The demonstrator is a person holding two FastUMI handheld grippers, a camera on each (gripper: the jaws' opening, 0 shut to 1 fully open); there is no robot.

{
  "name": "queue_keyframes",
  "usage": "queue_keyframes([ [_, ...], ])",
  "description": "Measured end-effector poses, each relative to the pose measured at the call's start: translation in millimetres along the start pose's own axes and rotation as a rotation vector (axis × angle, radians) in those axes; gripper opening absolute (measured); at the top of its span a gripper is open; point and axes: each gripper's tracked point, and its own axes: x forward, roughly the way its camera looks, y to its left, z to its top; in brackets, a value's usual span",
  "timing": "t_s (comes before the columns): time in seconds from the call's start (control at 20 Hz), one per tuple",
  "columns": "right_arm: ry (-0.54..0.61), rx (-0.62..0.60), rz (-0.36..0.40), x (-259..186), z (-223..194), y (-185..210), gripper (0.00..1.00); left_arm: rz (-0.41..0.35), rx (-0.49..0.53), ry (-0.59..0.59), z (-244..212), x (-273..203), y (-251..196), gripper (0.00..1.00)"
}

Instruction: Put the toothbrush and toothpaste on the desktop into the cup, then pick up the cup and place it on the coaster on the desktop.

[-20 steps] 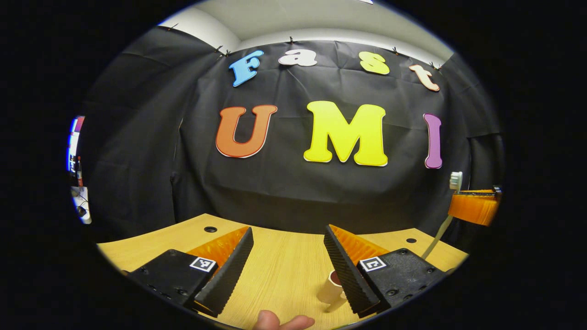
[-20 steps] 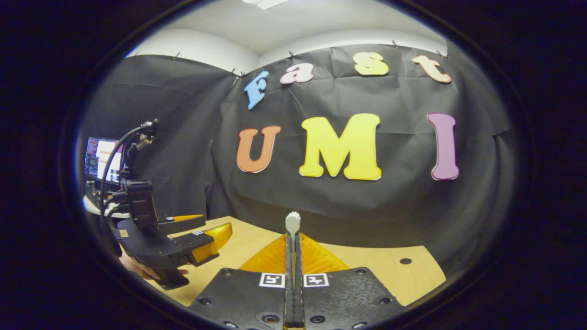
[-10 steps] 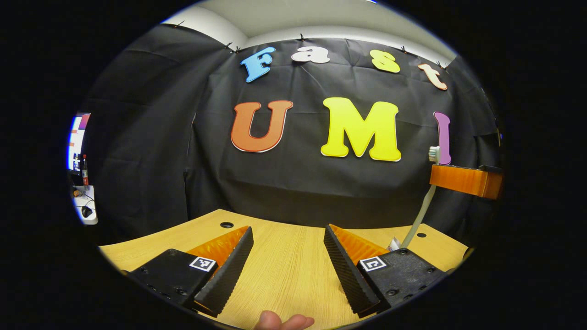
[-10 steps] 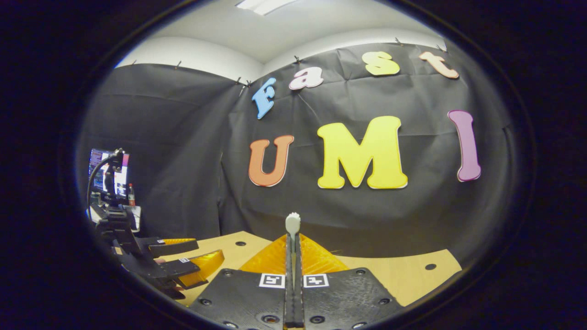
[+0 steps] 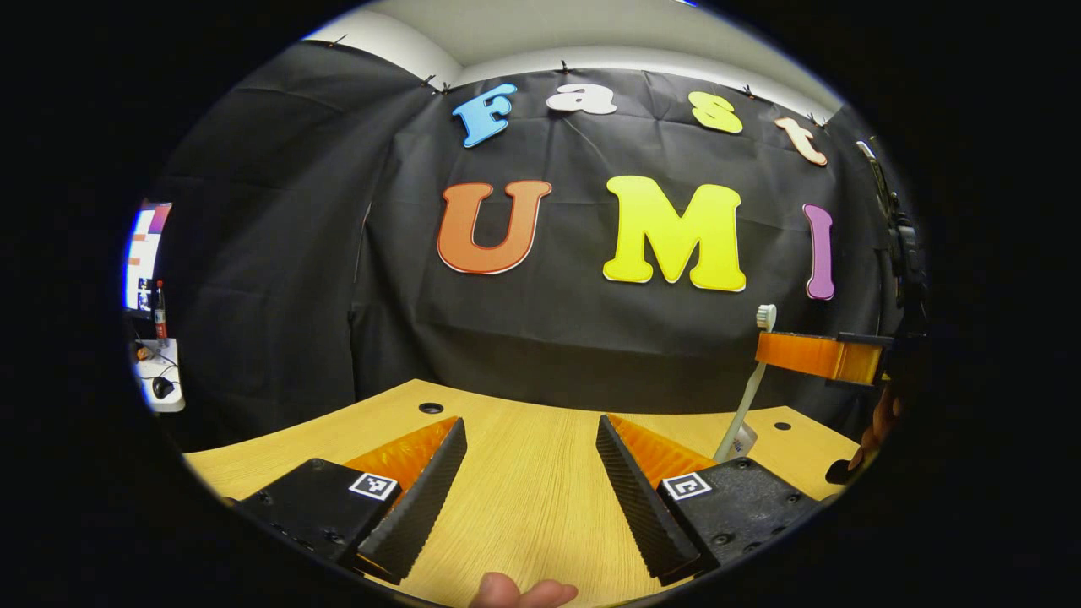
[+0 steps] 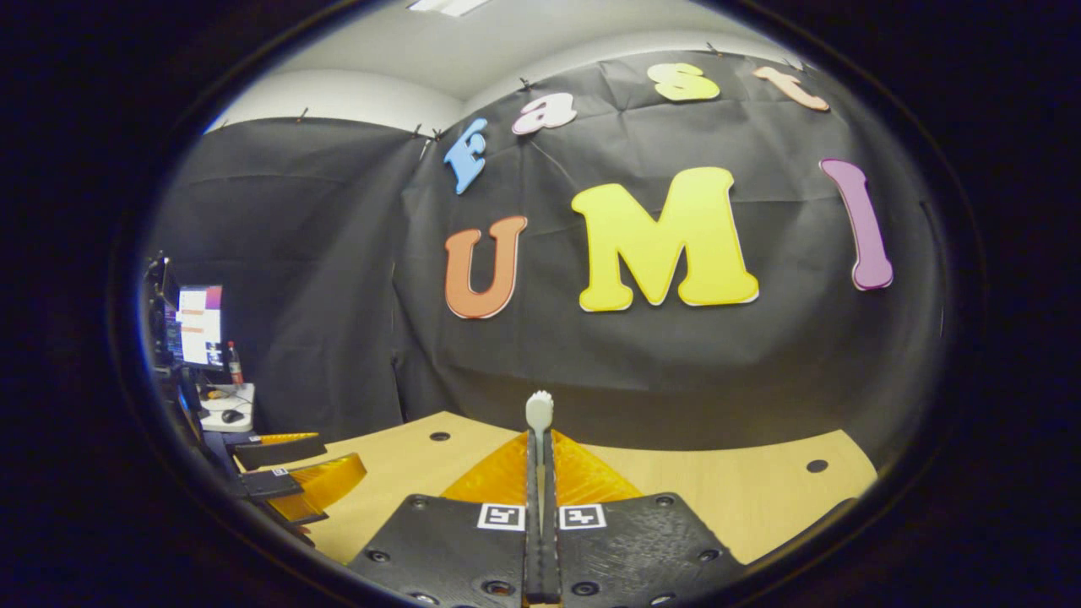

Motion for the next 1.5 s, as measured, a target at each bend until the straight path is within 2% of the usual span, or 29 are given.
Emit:
queue_keyframes([
  [0.3, 0.039, -0.016, 0.019, -5.8, -8.5, -0.9, 0.00, -0.031, -0.006, 0.016, -2.2, 1.9, -15.4, 0.98],
  [0.4, 0.047, -0.025, 0.020, -10.9, -9.6, -1.7, 0.41, -0.031, -0.001, 0.013, -0.1, 1.5, -17.0, 0.98],
  [0.5, 0.006, -0.048, 0.008, -22.9, 2.8, -8.0, 0.82, -0.032, 0.008, 0.011, 1.6, 0.2, -19.8, 0.98],
  [0.55, -0.011, -0.039, 0.011, -27.0, 9.1, -8.0, 0.89, -0.034, 0.009, 0.007, 3.2, -0.3, -22.9, 0.98],
  [0.65, -0.033, -0.048, 0.001, -33.6, 18.2, -12.3, 0.95, -0.035, 0.015, 0.006, 5.4, -1.8, -27.2, 0.98],
  [0.7, -0.048, -0.056, -0.008, -37.7, 23.3, -15.2, 0.92, -0.036, 0.020, 0.002, 7.6, -3.7, -28.4, 0.98],
  [1.0, -0.088, -0.076, -0.029, -67.6, 36.8, -25.2, 0.92, -0.057, 0.043, -0.011, 17.0, -11.9, -42.5, 0.98],
  [1.35, -0.165, -0.086, -0.102, -146.1, 47.0, -60.4, 0.93, -0.101, 0.108, -0.053, 40.2, -23.9, -65.3, 0.98],
  [1.4, -0.166, -0.086, -0.111, -153.8, 43.6, -65.9, 0.93, -0.103, 0.120, -0.057, 43.5, -25.4, -67.6, 0.88],
  [1.45, -0.162, -0.077, -0.119, -162.7, 39.6, -71.6, 0.93, -0.105, 0.126, -0.055, 45.8, -26.4, -69.7, 0.97],
  [1.5, -0.153, -0.052, -0.125, -177.2, 31.5, -78.9, 0.93, -0.129, 0.123, -0.037, 46.2, -28.6, -76.5, 0.97],
])
